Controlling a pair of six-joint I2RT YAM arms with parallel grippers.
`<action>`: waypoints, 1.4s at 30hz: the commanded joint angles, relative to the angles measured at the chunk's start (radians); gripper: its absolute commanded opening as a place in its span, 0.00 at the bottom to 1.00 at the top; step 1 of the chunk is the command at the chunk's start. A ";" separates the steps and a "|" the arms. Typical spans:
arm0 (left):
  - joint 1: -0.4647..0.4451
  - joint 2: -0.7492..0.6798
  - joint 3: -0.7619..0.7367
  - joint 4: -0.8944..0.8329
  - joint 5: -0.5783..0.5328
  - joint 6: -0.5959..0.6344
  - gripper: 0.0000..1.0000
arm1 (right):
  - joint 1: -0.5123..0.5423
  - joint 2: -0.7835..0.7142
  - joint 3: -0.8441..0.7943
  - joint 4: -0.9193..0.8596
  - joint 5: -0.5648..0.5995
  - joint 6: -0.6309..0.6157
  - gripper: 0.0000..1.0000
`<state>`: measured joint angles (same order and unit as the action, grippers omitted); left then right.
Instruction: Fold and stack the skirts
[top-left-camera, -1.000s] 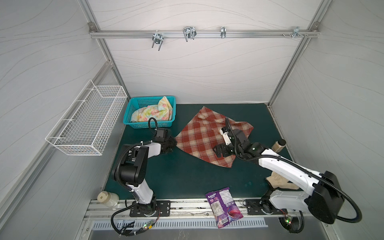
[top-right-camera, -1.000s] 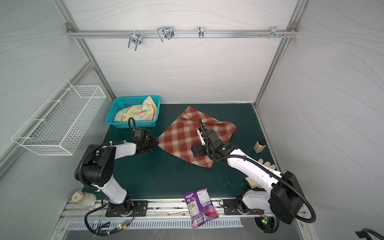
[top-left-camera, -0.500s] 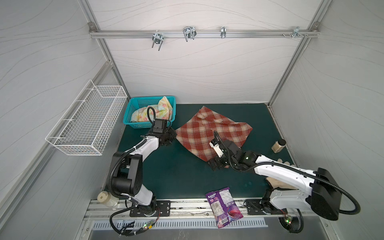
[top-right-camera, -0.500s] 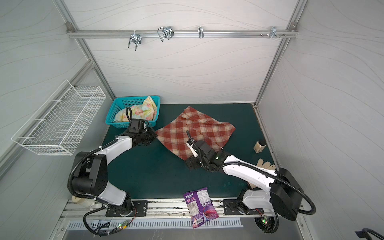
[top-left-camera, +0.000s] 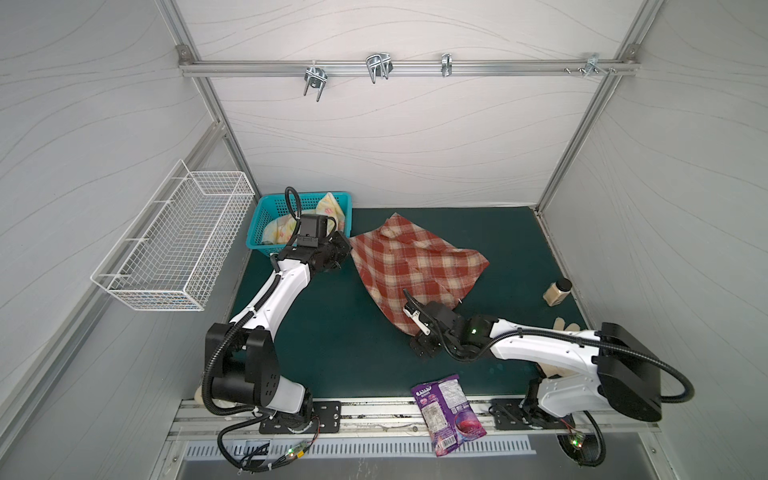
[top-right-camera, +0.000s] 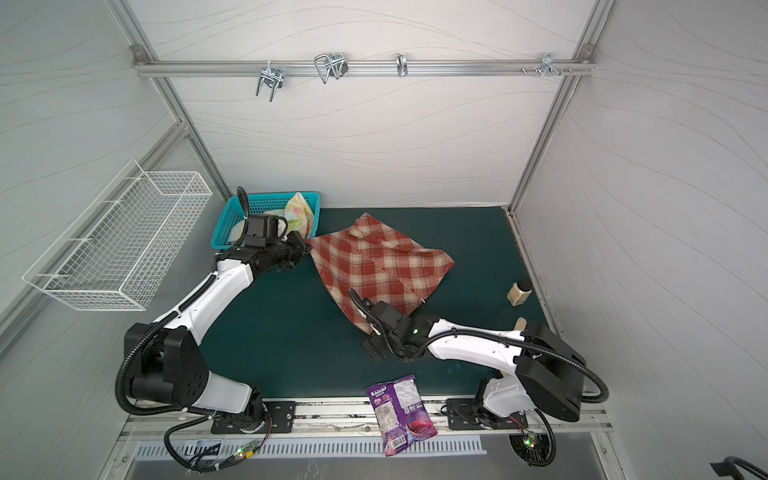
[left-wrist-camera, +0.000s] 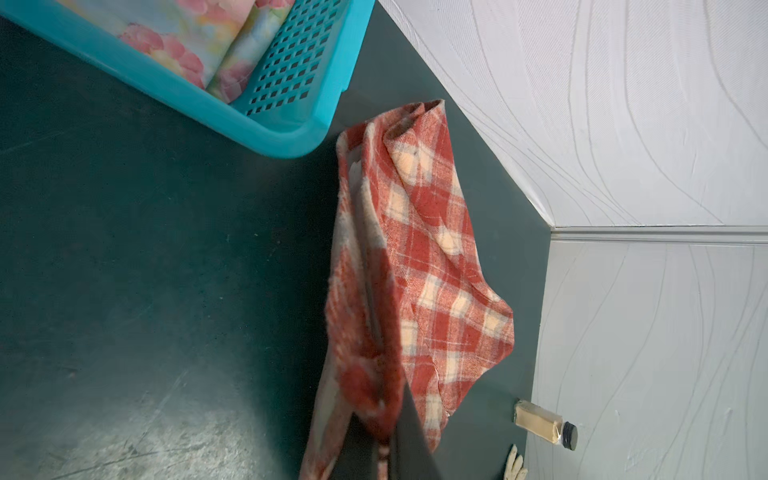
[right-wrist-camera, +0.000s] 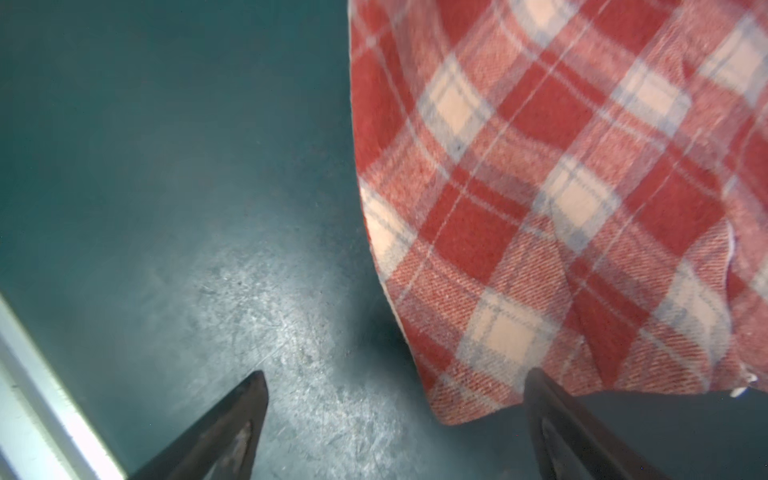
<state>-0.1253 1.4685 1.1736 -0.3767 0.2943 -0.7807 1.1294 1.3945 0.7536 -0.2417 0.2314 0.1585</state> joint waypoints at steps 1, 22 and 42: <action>0.001 0.004 0.068 -0.016 0.014 0.010 0.04 | 0.010 0.055 -0.008 0.039 0.013 -0.001 0.92; 0.016 0.004 0.112 -0.016 0.034 0.005 0.03 | 0.002 0.278 0.012 0.084 0.043 0.059 0.65; 0.054 0.017 0.135 0.007 0.043 -0.032 0.02 | -0.009 0.264 -0.017 0.024 0.079 0.130 0.53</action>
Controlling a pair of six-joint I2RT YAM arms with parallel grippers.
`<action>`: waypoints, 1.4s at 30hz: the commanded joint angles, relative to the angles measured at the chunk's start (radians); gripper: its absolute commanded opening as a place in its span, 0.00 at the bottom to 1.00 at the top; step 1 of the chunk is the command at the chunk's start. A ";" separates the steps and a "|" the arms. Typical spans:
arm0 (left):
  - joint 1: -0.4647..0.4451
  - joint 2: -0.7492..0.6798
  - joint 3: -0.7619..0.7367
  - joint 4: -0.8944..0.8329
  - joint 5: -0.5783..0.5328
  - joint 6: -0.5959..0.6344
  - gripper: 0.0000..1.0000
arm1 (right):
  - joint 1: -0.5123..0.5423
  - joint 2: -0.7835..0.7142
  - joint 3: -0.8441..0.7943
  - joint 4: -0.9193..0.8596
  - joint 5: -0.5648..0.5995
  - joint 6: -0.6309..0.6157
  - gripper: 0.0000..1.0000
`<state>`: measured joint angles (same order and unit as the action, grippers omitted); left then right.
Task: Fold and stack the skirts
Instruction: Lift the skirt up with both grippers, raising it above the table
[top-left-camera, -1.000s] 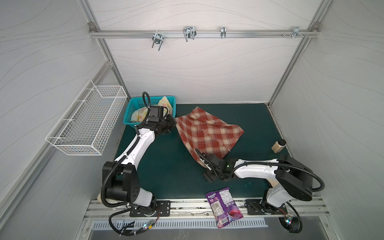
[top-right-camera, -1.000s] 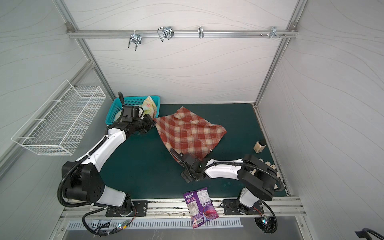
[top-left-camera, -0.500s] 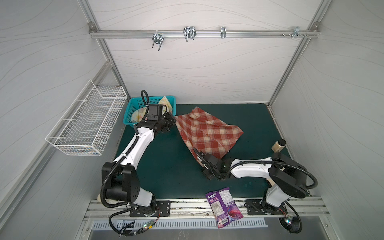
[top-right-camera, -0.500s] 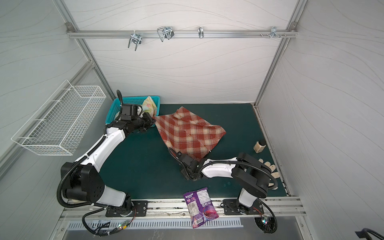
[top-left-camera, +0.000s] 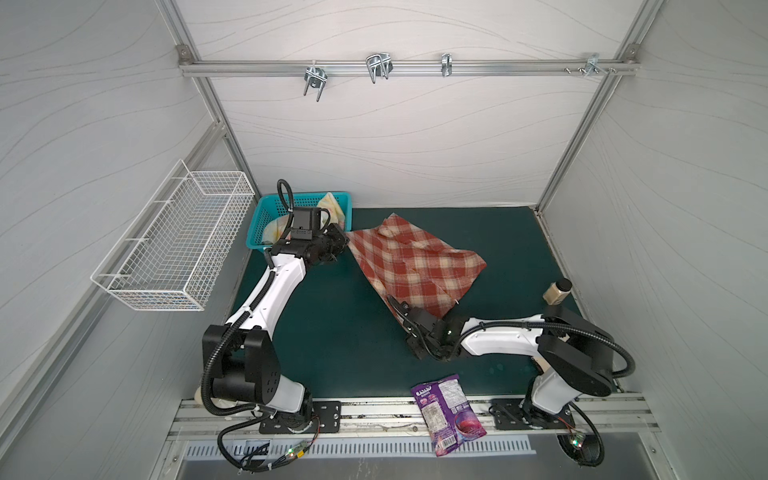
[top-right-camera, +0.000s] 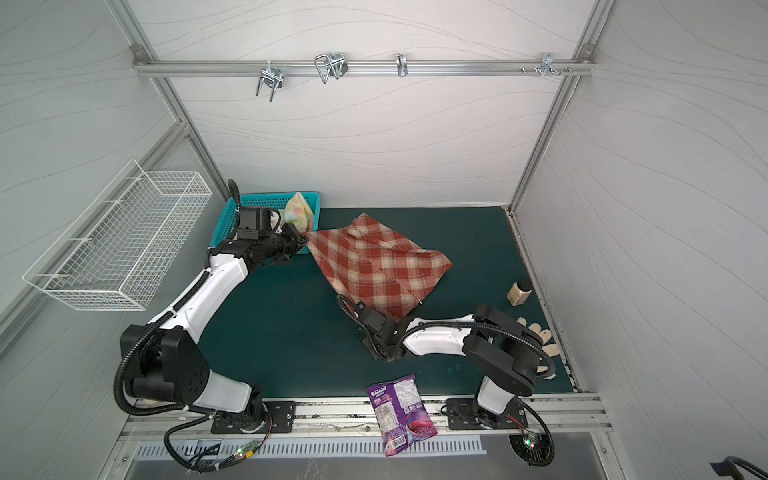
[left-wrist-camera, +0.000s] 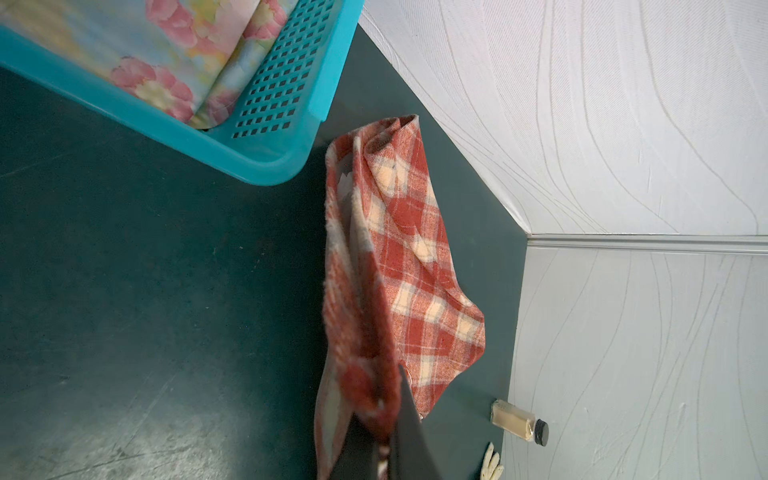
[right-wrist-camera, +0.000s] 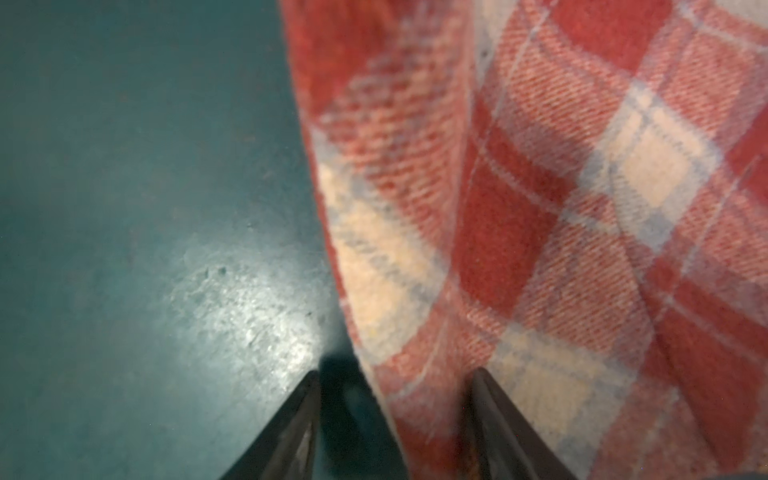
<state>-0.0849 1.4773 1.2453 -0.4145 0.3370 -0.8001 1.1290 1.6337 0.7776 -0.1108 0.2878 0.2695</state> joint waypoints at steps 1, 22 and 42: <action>0.014 0.011 0.064 0.047 0.002 -0.015 0.02 | -0.010 0.025 -0.042 -0.109 0.026 0.021 0.50; 0.062 -0.059 0.083 -0.001 0.034 0.019 0.01 | 0.023 -0.180 0.082 -0.287 -0.091 0.033 0.00; -0.102 0.257 0.697 -0.012 0.196 0.006 0.00 | -0.524 -0.338 0.554 -0.518 -0.449 -0.021 0.00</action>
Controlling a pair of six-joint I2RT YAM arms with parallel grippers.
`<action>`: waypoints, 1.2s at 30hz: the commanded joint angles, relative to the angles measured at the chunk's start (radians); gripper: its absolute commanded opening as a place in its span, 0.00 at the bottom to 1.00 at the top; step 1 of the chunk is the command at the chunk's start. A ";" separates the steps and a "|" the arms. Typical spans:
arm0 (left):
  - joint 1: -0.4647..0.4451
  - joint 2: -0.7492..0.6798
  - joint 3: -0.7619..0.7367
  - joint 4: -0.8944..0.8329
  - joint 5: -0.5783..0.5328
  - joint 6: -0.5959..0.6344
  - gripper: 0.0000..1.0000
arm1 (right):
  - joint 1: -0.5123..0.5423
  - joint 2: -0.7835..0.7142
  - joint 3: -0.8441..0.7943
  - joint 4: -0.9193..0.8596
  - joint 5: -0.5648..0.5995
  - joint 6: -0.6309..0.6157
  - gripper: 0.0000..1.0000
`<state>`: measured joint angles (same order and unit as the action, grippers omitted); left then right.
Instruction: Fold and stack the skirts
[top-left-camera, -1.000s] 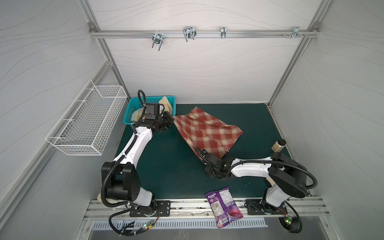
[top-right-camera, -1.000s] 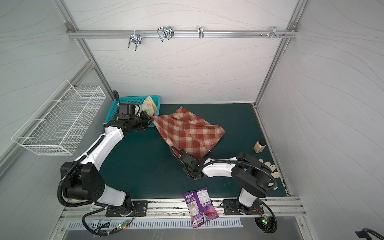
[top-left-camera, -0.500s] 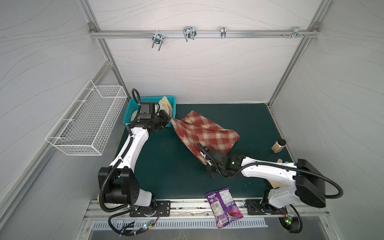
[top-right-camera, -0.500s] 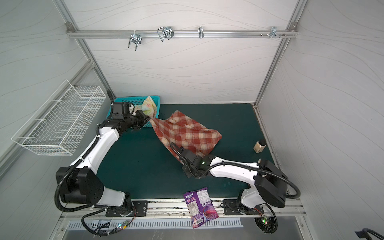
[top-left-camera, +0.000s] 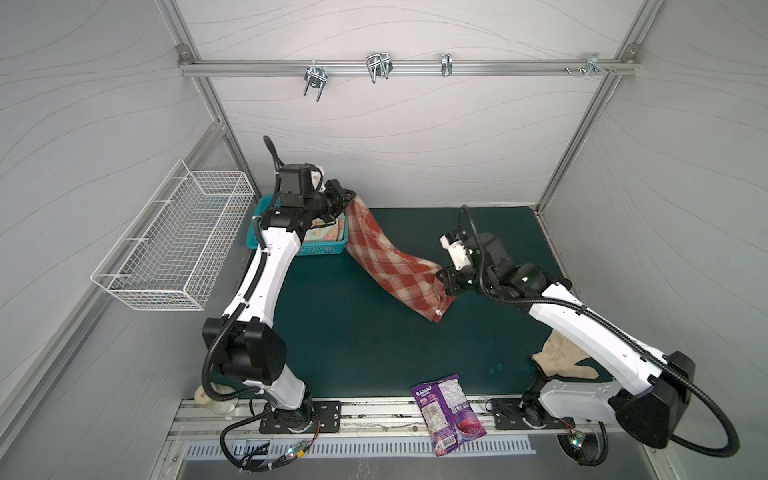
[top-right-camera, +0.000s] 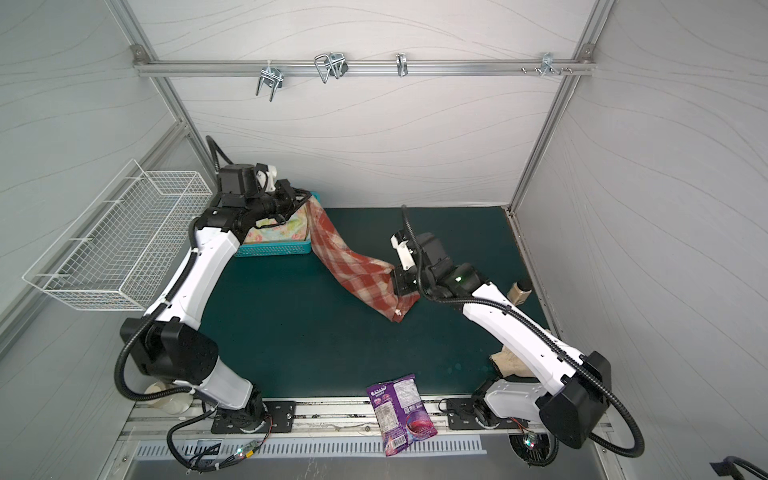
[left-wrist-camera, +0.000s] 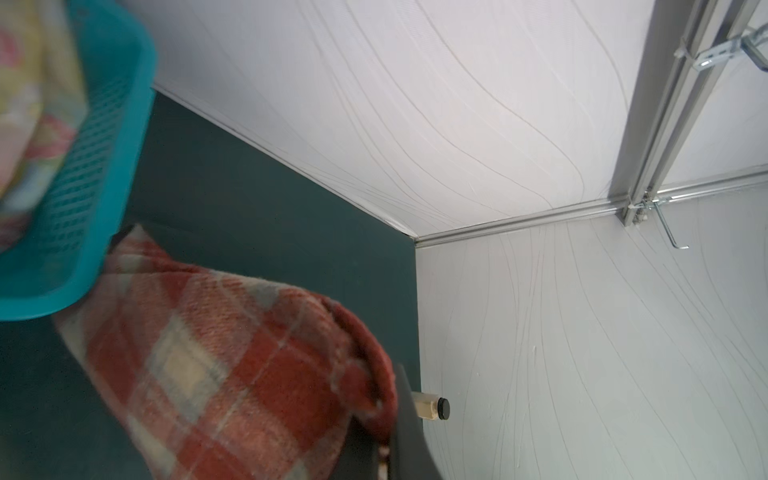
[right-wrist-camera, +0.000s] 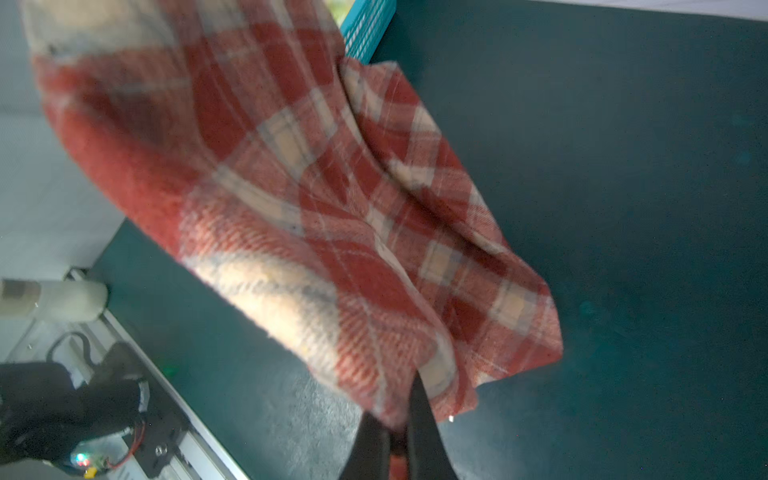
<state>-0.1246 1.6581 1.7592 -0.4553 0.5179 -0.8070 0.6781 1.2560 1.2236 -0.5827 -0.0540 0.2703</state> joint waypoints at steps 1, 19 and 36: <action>-0.080 0.124 0.262 0.006 0.013 0.012 0.00 | -0.102 0.067 0.154 -0.065 -0.128 -0.021 0.00; -0.040 0.129 0.317 0.199 -0.044 -0.090 0.00 | -0.181 0.234 0.731 -0.371 0.065 -0.197 0.00; 0.011 -0.581 -0.838 0.330 -0.225 -0.032 0.00 | 0.165 -0.051 -0.077 -0.145 0.007 0.033 0.00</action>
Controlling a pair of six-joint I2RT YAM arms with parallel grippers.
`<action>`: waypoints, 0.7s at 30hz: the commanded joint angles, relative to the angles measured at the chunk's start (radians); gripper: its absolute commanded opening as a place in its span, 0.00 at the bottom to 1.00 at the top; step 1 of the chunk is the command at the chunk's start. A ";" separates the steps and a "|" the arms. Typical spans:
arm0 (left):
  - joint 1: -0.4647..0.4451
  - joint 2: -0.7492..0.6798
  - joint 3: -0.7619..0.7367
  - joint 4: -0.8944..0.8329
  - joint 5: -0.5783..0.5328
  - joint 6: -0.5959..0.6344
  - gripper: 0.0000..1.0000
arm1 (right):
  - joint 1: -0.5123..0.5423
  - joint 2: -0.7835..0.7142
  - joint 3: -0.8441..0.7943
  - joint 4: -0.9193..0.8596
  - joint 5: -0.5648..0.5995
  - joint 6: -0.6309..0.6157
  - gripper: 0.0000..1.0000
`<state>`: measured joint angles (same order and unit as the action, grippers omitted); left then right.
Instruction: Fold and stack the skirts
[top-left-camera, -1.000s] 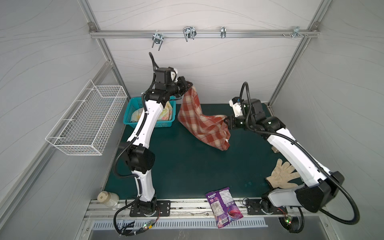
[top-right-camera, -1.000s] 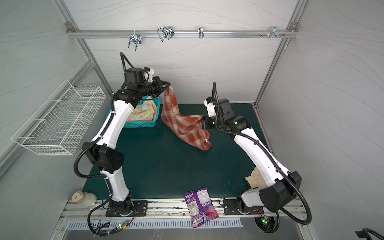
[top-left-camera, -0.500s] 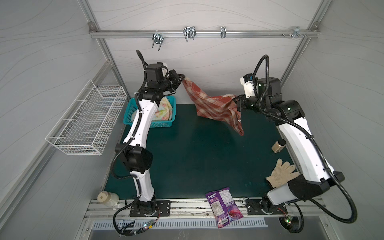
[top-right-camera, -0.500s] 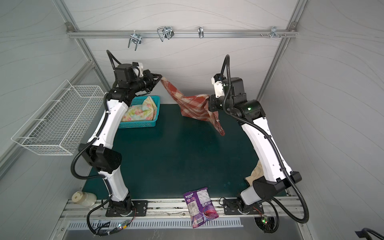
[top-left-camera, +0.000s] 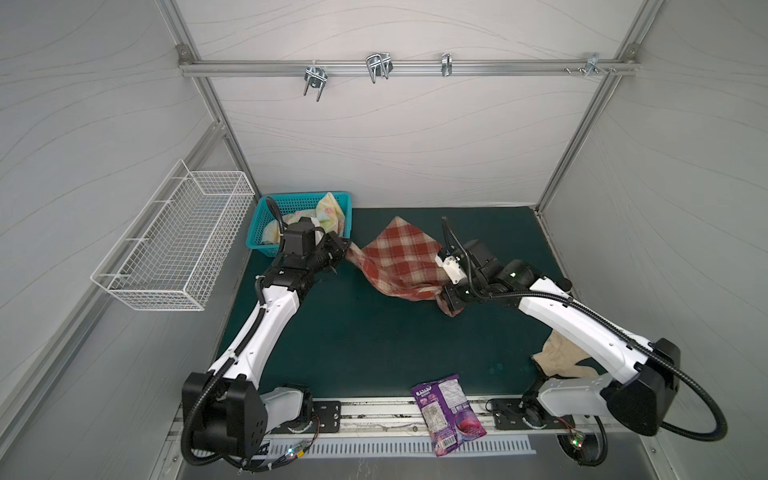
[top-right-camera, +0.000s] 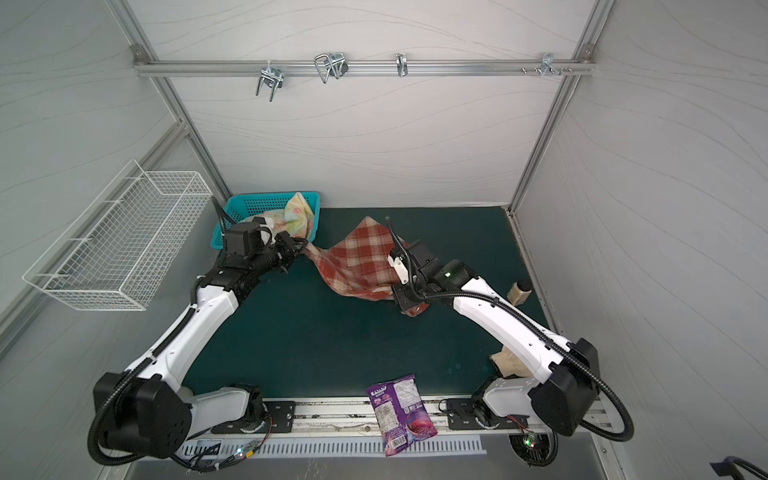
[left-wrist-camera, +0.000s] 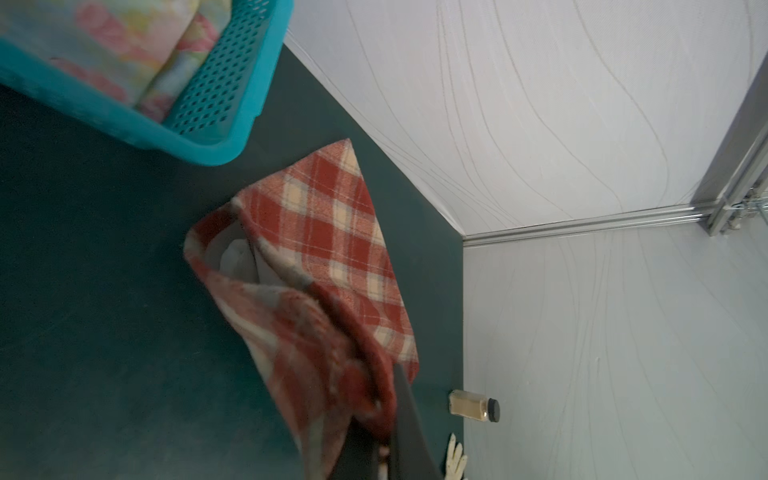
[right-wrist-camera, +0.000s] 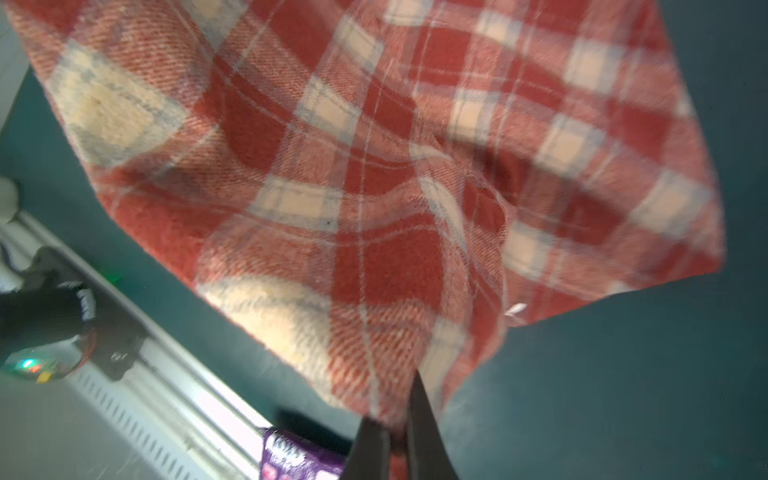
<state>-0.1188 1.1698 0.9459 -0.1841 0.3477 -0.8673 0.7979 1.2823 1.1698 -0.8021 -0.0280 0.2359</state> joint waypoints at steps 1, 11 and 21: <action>0.007 -0.129 -0.053 0.039 -0.072 0.032 0.00 | 0.070 -0.091 -0.040 0.072 -0.007 0.080 0.00; 0.012 -0.424 -0.290 -0.110 -0.170 0.066 0.00 | 0.262 -0.123 -0.190 0.115 0.014 0.214 0.00; 0.015 -0.543 -0.404 -0.156 -0.226 0.101 0.00 | 0.328 -0.111 -0.294 0.145 0.028 0.311 0.00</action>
<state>-0.1089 0.6205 0.5316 -0.3622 0.1482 -0.7982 1.1194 1.1751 0.8749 -0.6800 -0.0154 0.4988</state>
